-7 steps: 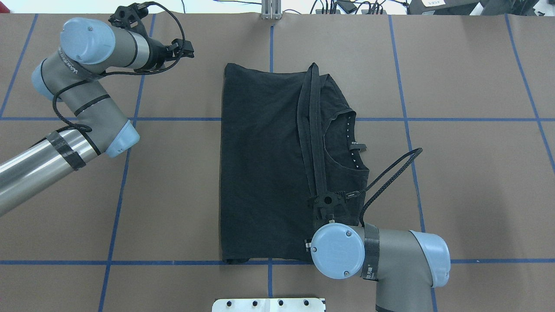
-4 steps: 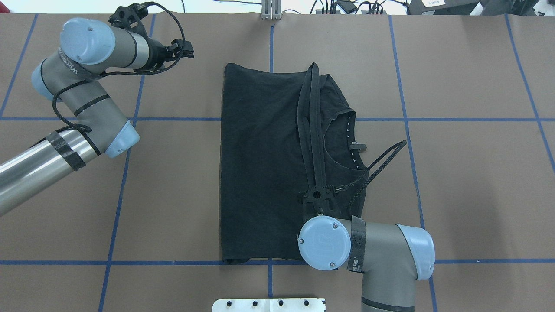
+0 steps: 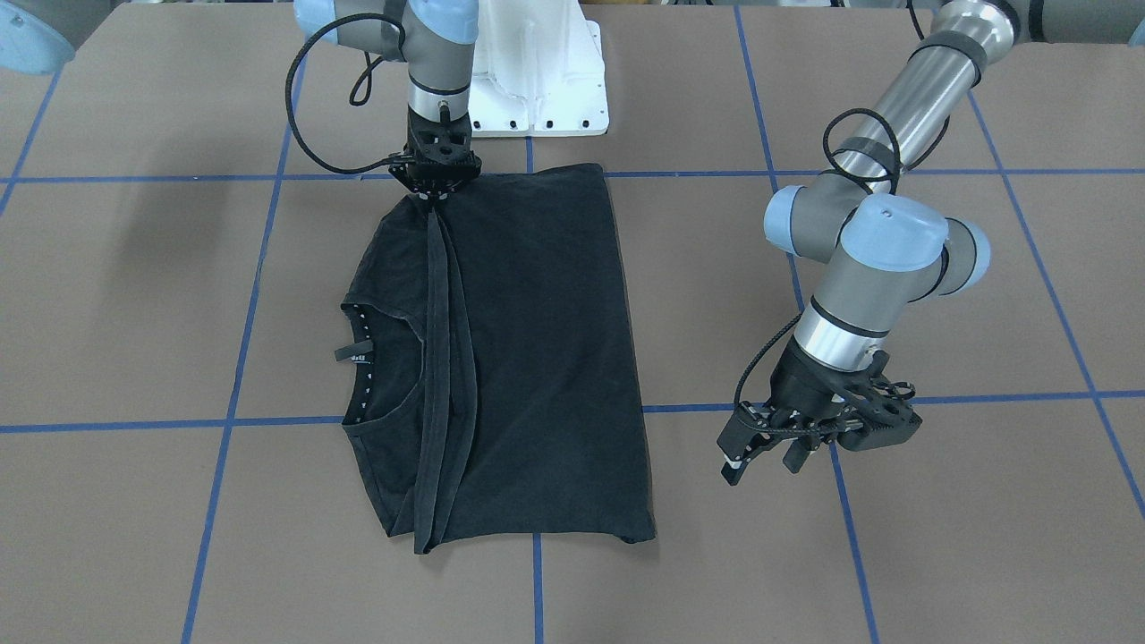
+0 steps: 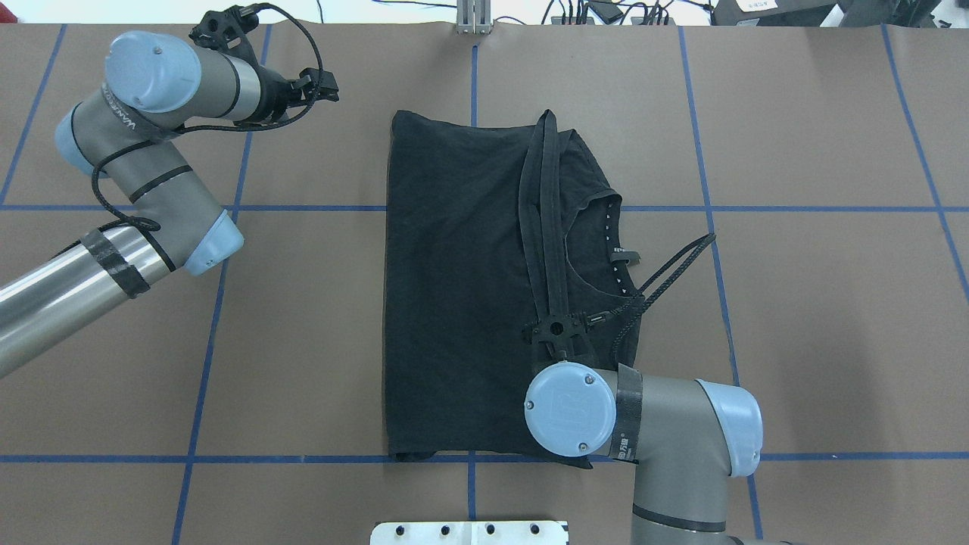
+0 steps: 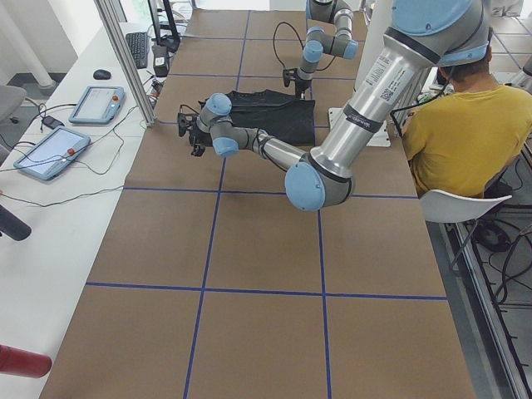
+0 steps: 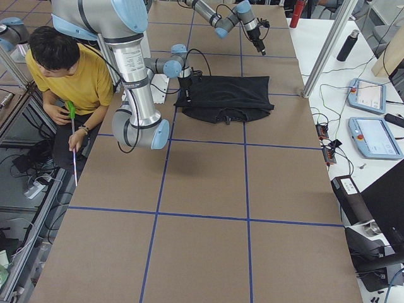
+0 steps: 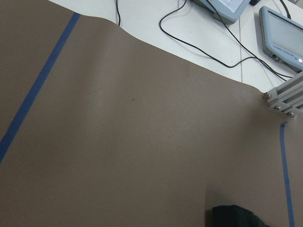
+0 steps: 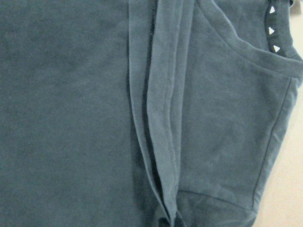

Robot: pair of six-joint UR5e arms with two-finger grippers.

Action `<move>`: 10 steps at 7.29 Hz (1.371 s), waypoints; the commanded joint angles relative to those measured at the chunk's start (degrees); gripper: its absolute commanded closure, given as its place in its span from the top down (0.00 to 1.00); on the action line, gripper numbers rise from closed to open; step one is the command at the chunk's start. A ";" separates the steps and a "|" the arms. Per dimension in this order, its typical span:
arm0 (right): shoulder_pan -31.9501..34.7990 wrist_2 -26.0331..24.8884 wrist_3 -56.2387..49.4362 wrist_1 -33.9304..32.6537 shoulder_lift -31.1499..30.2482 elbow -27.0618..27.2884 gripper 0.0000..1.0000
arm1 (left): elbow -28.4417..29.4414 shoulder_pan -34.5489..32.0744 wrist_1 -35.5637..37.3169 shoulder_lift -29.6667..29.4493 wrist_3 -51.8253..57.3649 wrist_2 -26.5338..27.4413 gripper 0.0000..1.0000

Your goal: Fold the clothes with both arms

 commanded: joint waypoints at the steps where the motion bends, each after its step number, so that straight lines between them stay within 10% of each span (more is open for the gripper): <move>1: 0.73 1.40 -0.66 -0.05 0.00 0.48 0.00 | 0.00 0.00 0.00 -0.02 -0.07 0.00 1.00; 6: -1.82 2.11 13.31 -0.14 -3.42 2.05 0.00 | -0.97 0.00 1.58 -0.46 -1.74 0.00 1.00; 7: -0.69 3.07 13.05 -0.14 -3.42 2.24 0.36 | -0.97 0.00 1.58 -0.46 -1.74 0.09 1.00; 8: 0.46 4.64 12.87 -0.05 -3.77 2.76 0.99 | -0.97 0.00 1.58 -0.55 -1.74 0.09 1.00; 10: 0.64 5.01 10.60 -0.05 -7.53 5.91 1.00 | -0.97 0.00 1.67 -0.55 -1.74 0.00 1.00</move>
